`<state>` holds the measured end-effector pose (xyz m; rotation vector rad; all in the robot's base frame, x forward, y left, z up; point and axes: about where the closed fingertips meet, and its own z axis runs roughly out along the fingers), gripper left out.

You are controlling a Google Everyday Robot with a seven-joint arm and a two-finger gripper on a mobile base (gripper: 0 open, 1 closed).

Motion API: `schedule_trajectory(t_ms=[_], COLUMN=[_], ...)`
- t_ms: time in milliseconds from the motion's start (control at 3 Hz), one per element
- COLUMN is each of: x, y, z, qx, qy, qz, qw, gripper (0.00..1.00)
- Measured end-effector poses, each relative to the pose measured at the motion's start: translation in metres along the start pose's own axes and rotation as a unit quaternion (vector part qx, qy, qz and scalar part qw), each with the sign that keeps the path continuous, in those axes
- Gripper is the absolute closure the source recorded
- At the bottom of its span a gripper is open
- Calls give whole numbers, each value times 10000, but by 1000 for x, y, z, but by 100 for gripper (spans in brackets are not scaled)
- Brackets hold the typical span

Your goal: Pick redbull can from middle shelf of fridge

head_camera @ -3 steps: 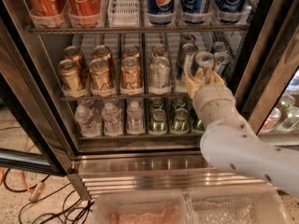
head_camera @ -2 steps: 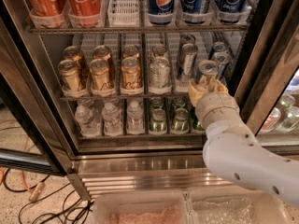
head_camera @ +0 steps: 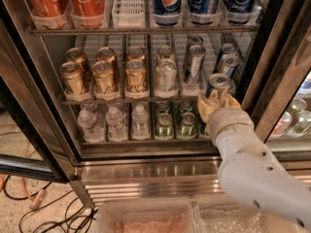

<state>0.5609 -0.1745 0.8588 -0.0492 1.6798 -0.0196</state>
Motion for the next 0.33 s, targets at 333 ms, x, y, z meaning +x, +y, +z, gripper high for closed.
schedule_trajectory(t_ms=[333], x=[2], y=[5], z=[-5], qx=[-219], qy=[-37], qz=[34], qw=[9997], gripper=[100])
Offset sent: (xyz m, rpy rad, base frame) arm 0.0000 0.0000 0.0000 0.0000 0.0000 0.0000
